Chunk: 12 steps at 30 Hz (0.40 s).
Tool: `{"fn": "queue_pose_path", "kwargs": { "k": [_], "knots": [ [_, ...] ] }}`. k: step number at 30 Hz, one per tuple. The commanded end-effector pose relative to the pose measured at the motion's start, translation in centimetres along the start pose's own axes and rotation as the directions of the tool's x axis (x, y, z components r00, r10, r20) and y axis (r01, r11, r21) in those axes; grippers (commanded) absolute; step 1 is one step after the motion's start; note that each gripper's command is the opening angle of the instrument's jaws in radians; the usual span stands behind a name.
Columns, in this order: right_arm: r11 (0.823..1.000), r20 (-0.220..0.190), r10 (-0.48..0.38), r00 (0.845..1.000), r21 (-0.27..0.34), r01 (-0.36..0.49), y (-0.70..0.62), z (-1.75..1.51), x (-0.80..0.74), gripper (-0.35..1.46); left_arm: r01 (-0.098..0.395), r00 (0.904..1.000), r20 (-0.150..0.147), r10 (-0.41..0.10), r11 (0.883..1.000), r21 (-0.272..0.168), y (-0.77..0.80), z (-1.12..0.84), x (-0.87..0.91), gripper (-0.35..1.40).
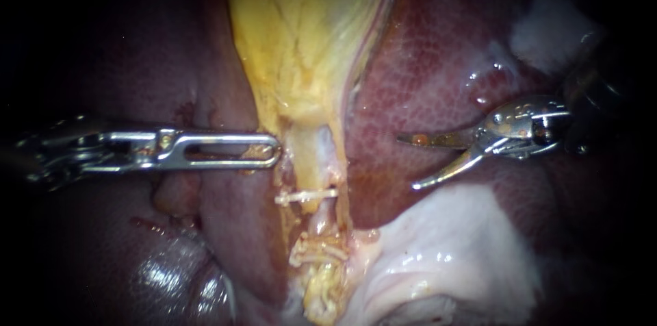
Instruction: Go back from the cut left tube
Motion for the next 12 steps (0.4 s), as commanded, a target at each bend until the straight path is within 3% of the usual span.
{"fn": "queue_pose_path", "kwargs": {
  "k": [1, 12],
  "knots": [
    [1.0, 0.0, 0.0, 1.0, 0.0, 0.0, 0.0, 0.0, 0.0, 1.43, 0.0, 1.0, -0.002, 0.0, 1.0, 0.001, 0.0, 0.0, 0.0, -0.35],
    [1.0, 0.0, -0.006, 1.0, 0.0, 0.006, -0.01, 0.01, 0.01, 1.43, 0.0, 1.0, -0.004, 0.0, 1.0, 0.002, 0.0, -0.02, -0.01, -0.35]
  ]
}}
